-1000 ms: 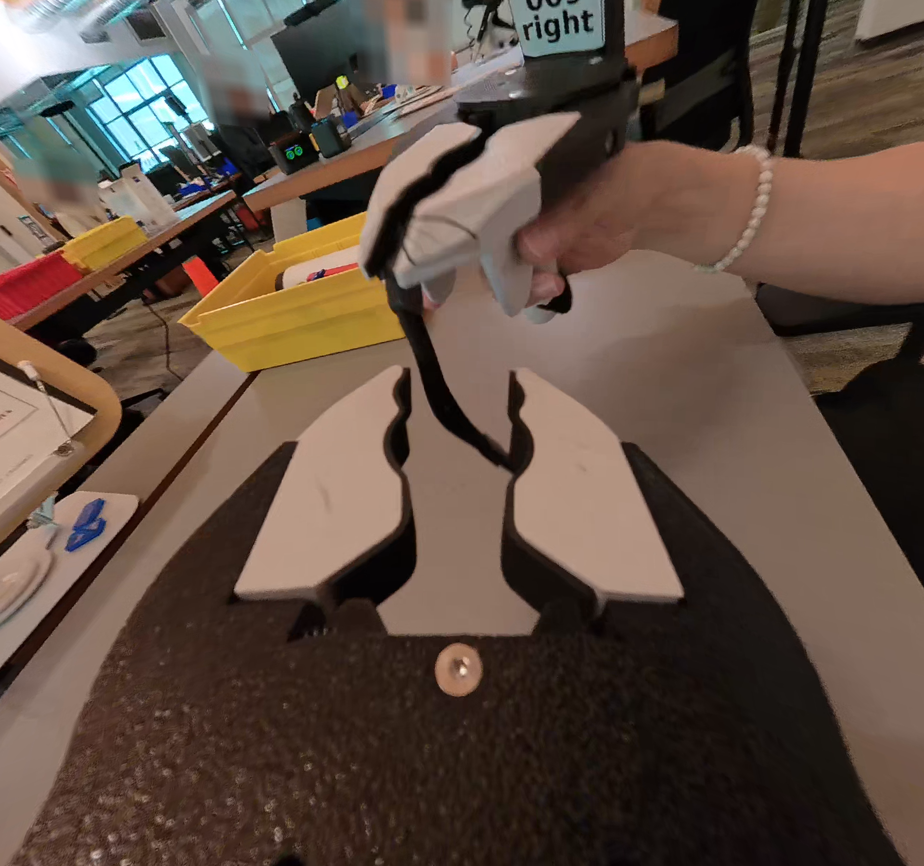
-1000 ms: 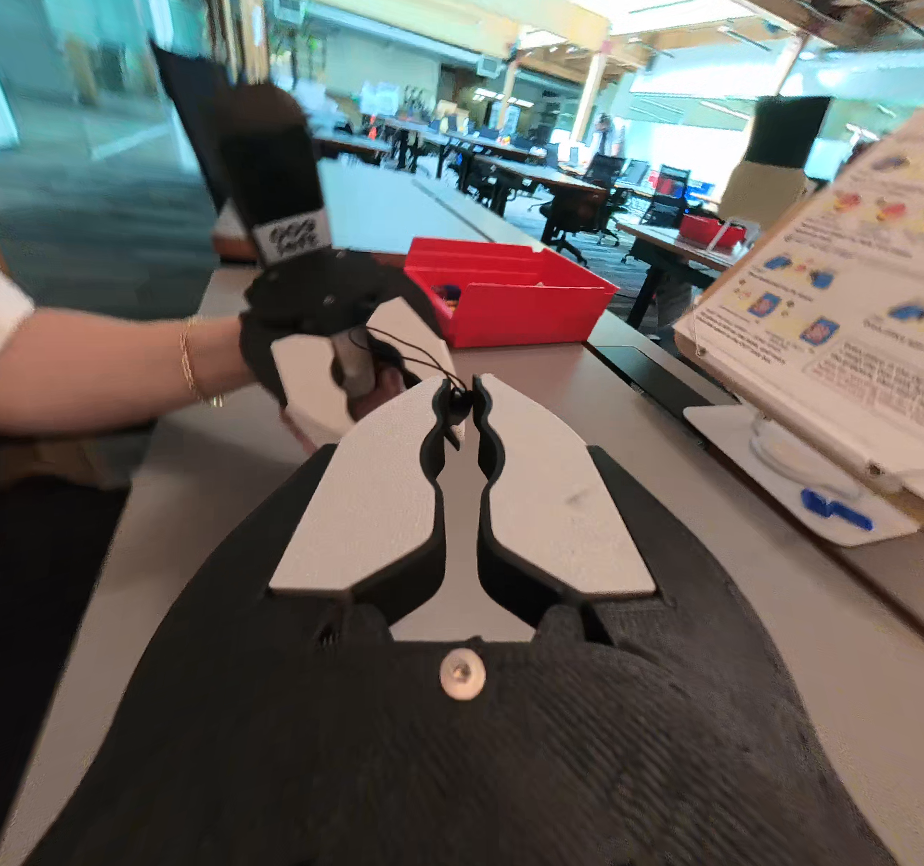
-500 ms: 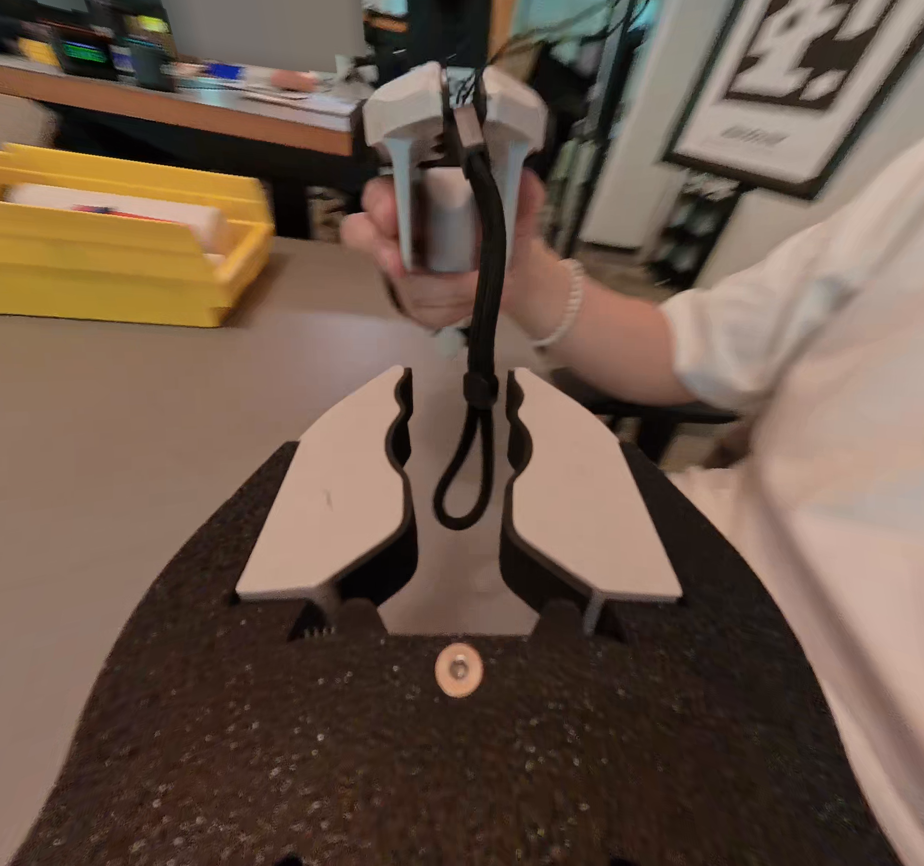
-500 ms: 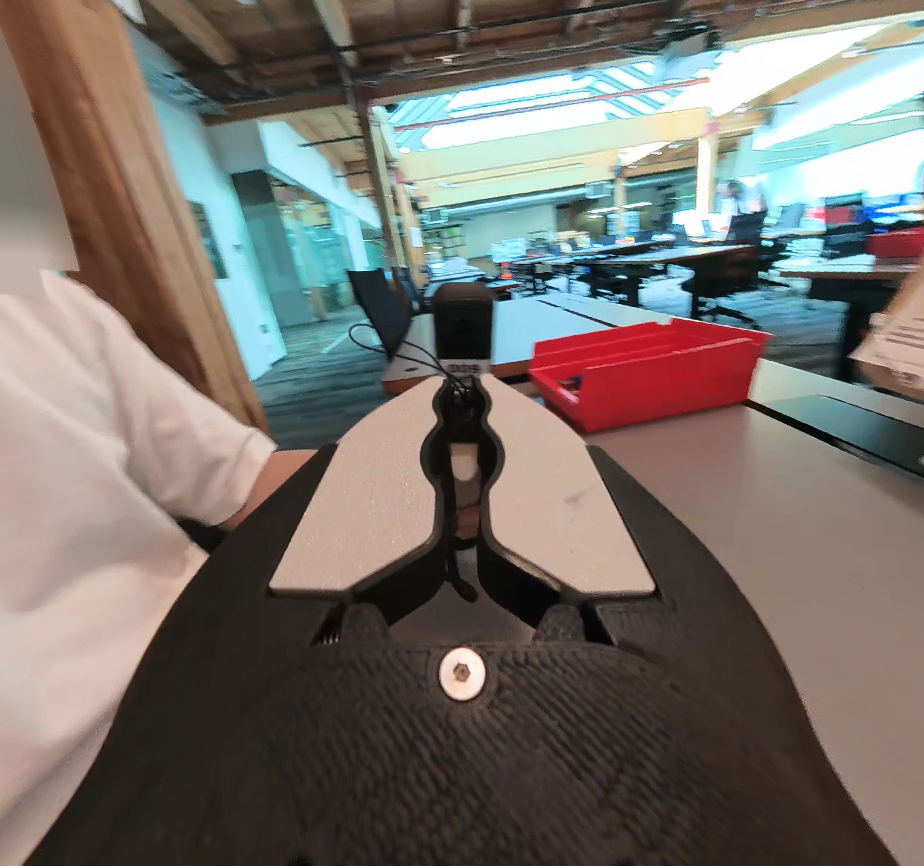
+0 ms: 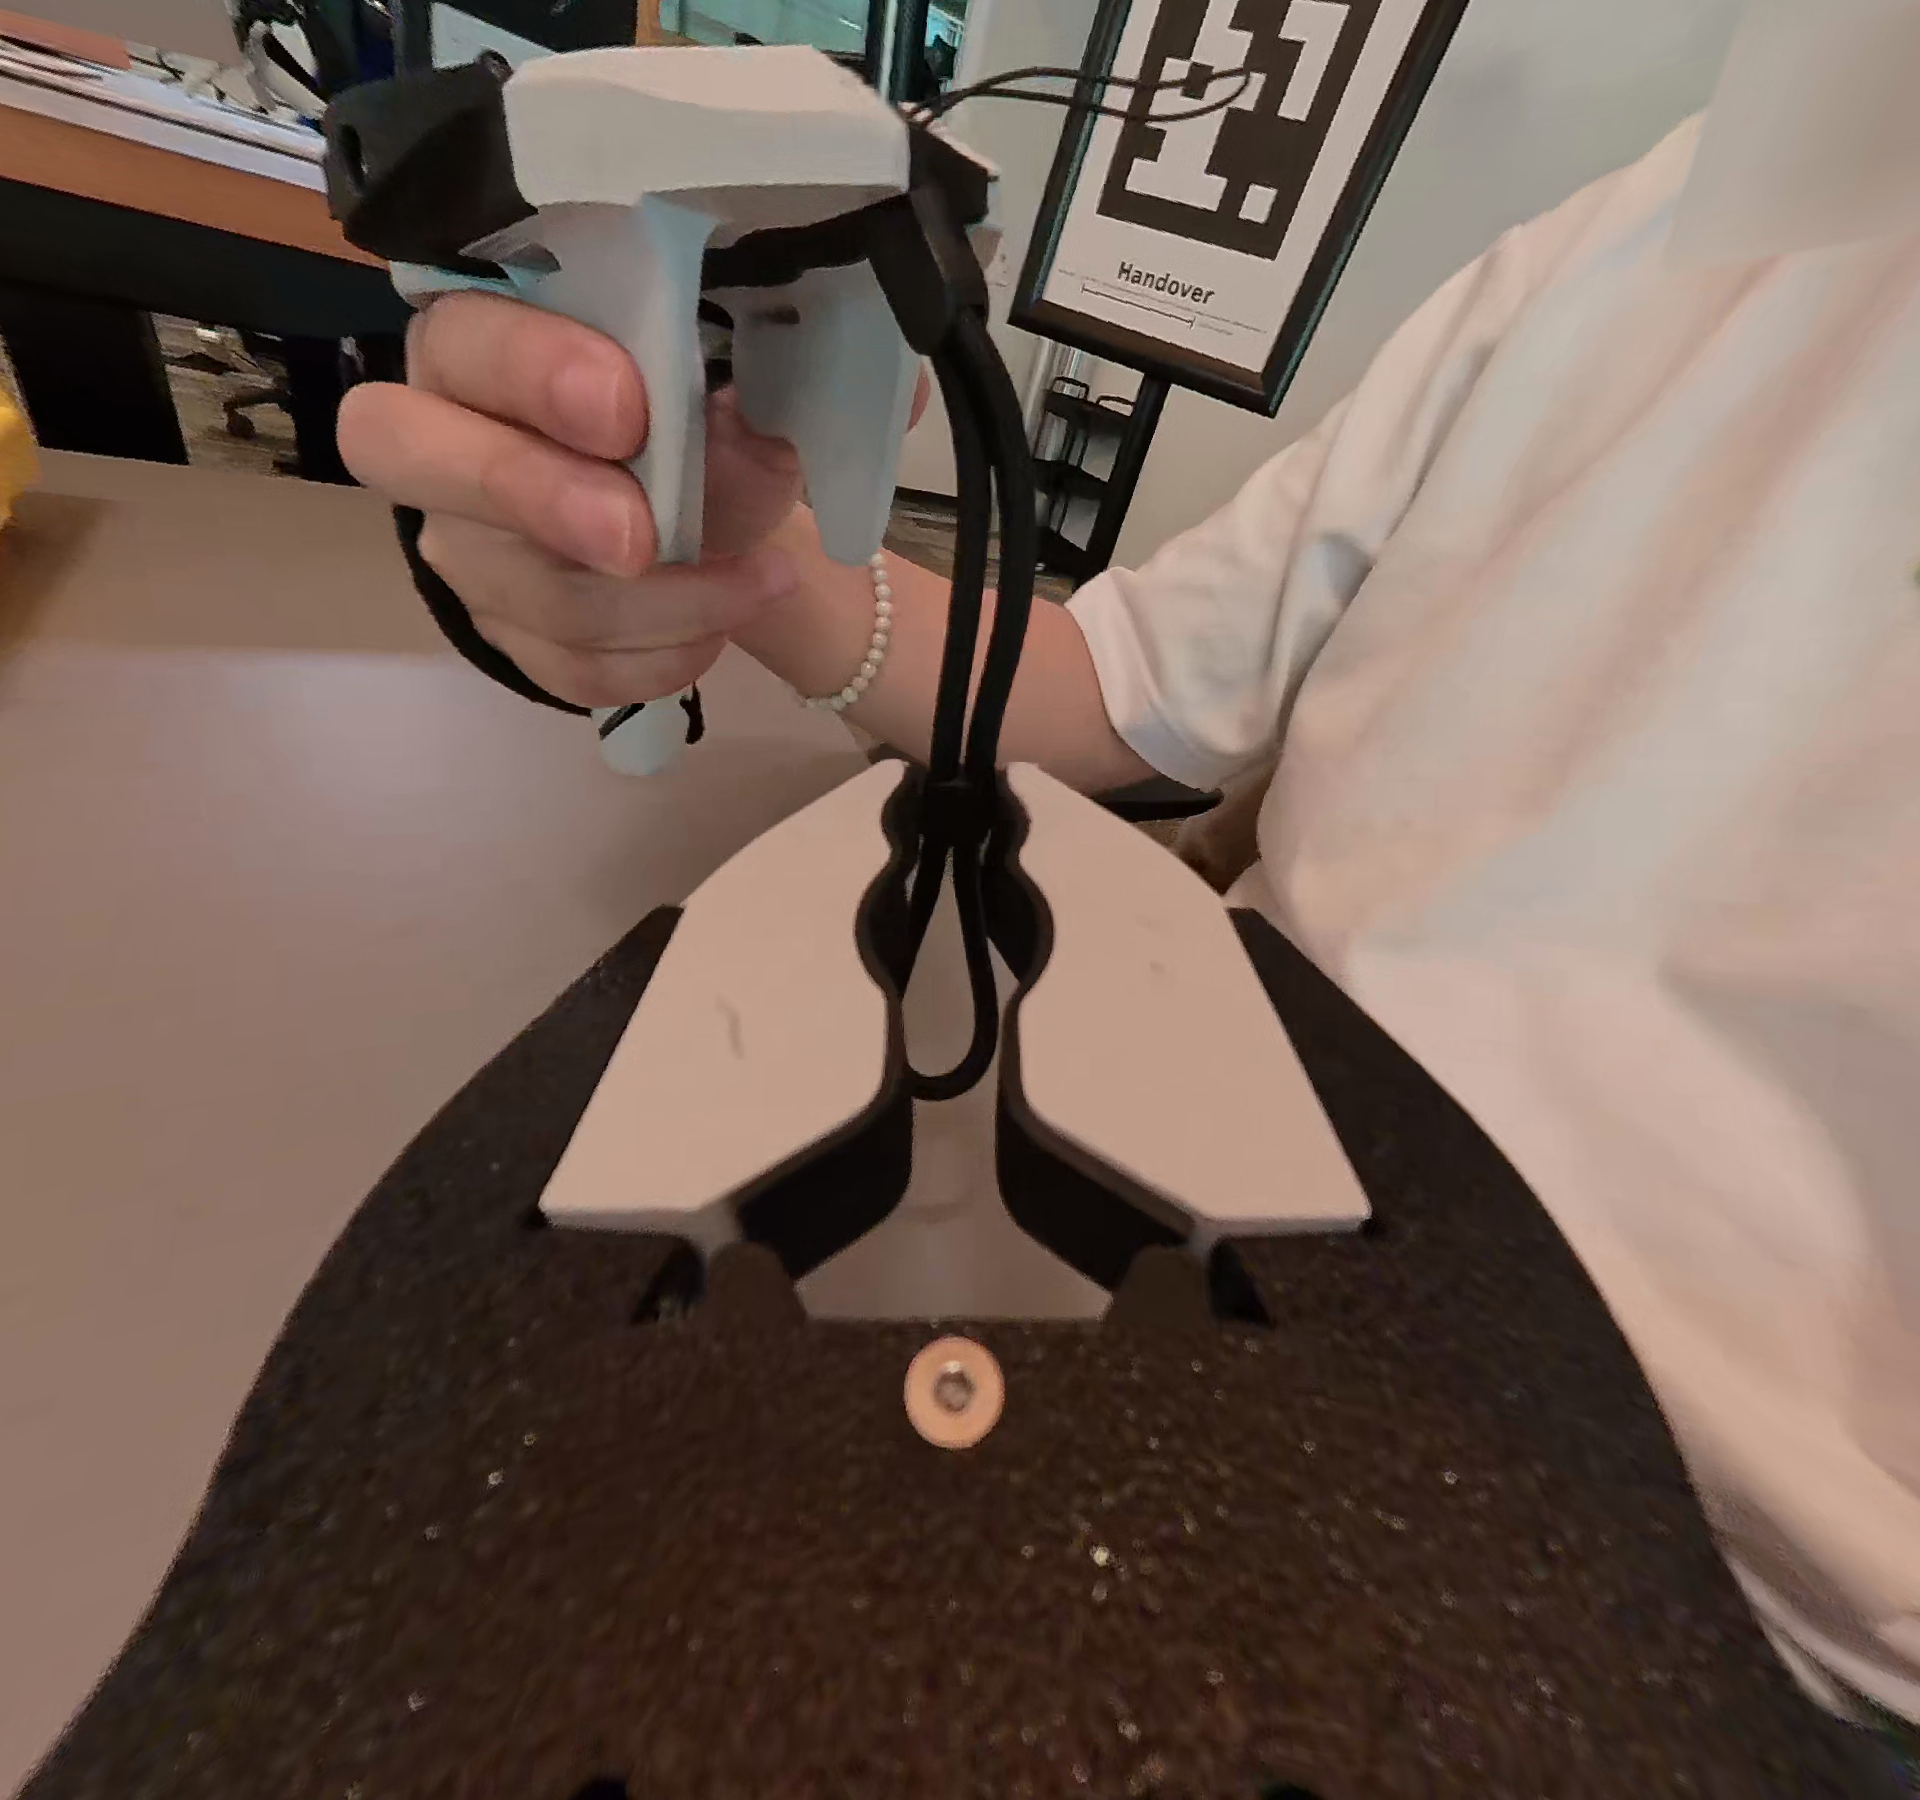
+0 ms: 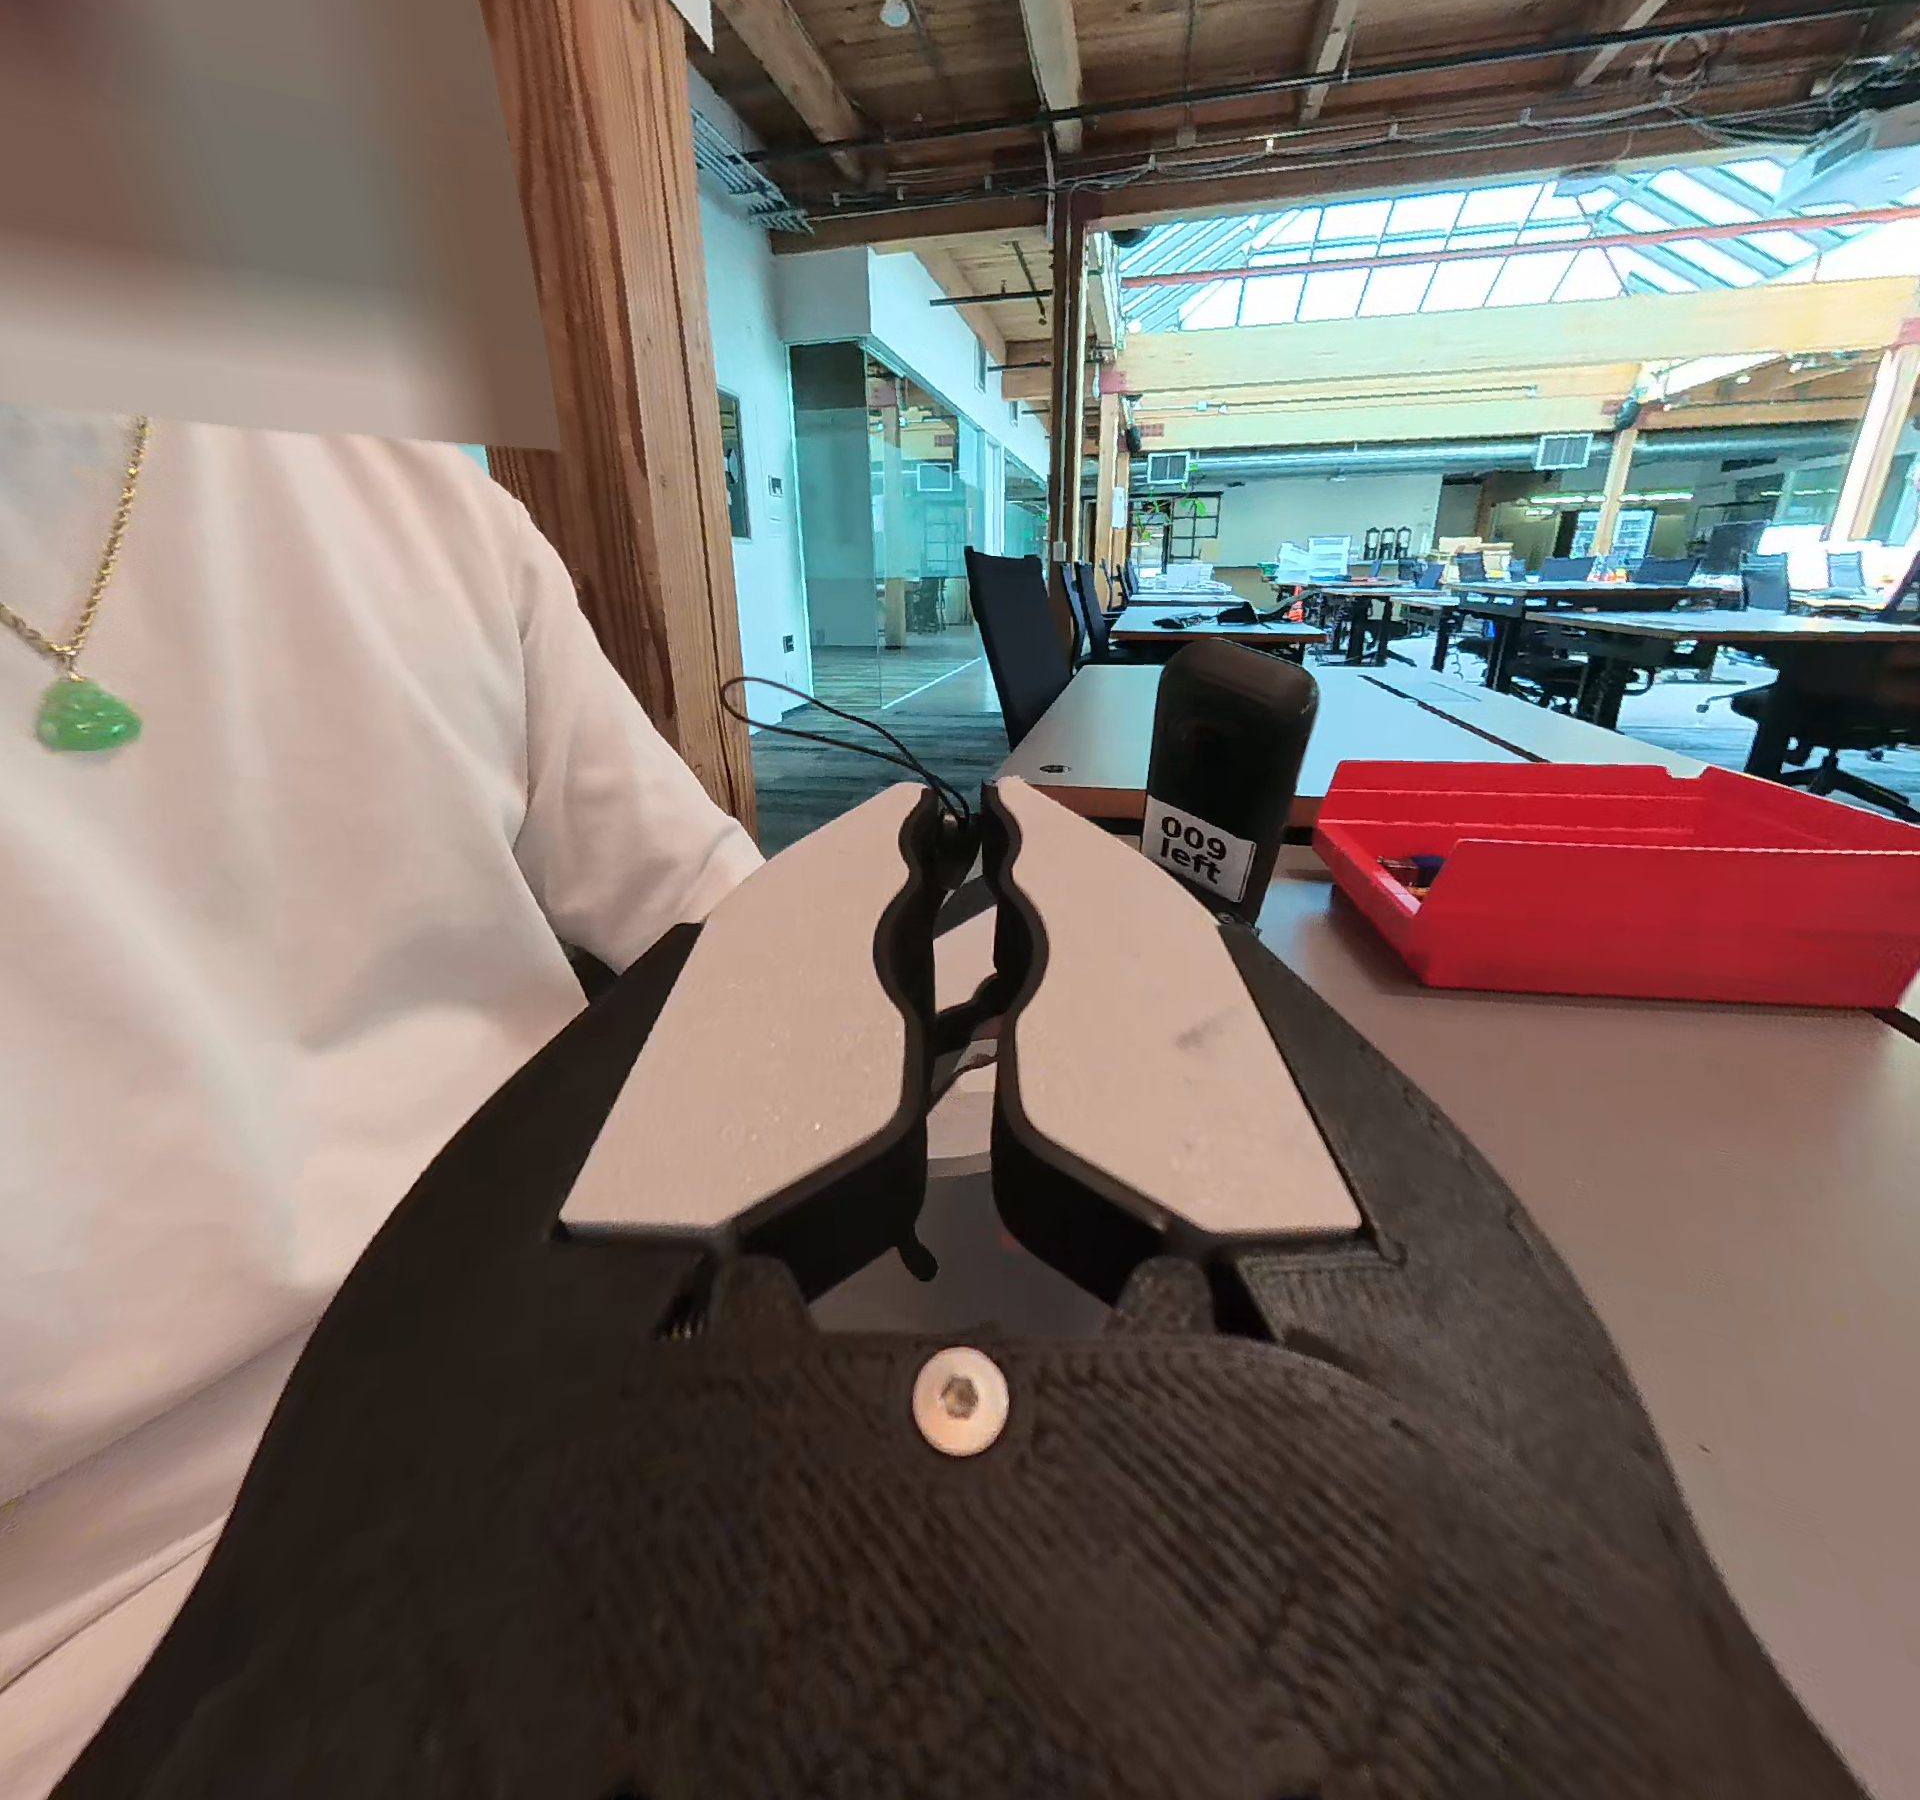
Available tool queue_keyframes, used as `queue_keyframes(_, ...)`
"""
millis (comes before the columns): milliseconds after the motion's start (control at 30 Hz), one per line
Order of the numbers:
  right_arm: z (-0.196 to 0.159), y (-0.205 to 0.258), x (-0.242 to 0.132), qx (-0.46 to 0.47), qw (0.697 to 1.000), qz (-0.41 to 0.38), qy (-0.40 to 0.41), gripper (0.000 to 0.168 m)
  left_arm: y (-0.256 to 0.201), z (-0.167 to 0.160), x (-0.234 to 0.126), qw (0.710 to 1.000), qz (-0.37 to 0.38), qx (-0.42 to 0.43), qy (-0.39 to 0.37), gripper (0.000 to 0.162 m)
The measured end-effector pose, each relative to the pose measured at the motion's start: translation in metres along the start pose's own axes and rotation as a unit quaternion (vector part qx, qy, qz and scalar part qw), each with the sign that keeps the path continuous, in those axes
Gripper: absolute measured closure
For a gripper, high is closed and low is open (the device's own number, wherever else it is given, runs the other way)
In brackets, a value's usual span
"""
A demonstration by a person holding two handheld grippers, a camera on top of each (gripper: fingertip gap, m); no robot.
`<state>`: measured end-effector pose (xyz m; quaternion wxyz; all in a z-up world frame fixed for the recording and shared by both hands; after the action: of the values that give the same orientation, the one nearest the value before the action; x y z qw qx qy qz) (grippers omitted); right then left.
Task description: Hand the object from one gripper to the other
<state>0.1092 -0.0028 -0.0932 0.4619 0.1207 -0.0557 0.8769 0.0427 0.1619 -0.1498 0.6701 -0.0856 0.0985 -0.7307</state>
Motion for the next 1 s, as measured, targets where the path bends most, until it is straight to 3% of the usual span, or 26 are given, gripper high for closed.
queue_keyframes(133,0.002,-0.004,-0.008,-0.008,0.998,-0.064,-0.011,0.159,0.004,0.005,-0.006,0.997,0.063,0.033,-0.010,0.150)
queue_keyframes(233,0.001,-0.016,-0.018,0.003,0.984,-0.176,0.025,0.126,0.009,0.013,-0.016,0.983,0.174,0.062,-0.012,0.150)
queue_keyframes(300,-0.002,-0.024,-0.021,0.007,0.967,-0.248,0.064,0.106,0.010,0.020,-0.022,0.957,0.275,0.094,-0.010,0.150)
queue_keyframes(400,-0.005,-0.030,-0.014,0.036,0.946,-0.311,0.082,0.096,0.009,0.029,-0.025,0.889,0.433,0.149,0.005,0.150)
queue_keyframes(567,-0.006,-0.028,0.010,0.104,0.924,-0.366,0.024,0.113,0.003,0.032,-0.011,0.767,0.586,0.257,0.056,0.150)
queue_keyframes(700,-0.009,-0.026,0.011,0.099,0.916,-0.386,0.048,0.161,0.003,0.026,0.001,0.721,0.621,0.297,0.081,0.150)
queue_keyframes(833,-0.009,-0.029,0.007,0.109,0.921,-0.366,0.072,0.165,0.007,0.021,0.004,0.740,0.597,0.295,0.092,0.144)
queue_keyframes(933,-0.007,-0.030,0.001,0.117,0.939,-0.314,0.084,0.165,0.009,0.019,0.004,0.801,0.521,0.280,0.095,0.136)
queue_keyframes(1000,-0.008,-0.027,-0.004,0.143,0.956,-0.229,0.115,0.165,0.007,0.021,0.001,0.854,0.453,0.240,0.091,0.128)
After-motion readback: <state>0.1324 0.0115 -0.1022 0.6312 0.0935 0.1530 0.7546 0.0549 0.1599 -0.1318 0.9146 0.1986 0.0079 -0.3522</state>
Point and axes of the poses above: each gripper's, where its closed fingertips meet, x out along the fingers, z out of its top, y = z × x across the jaws, the point moved 10 cm from there along -x, back along the fingers
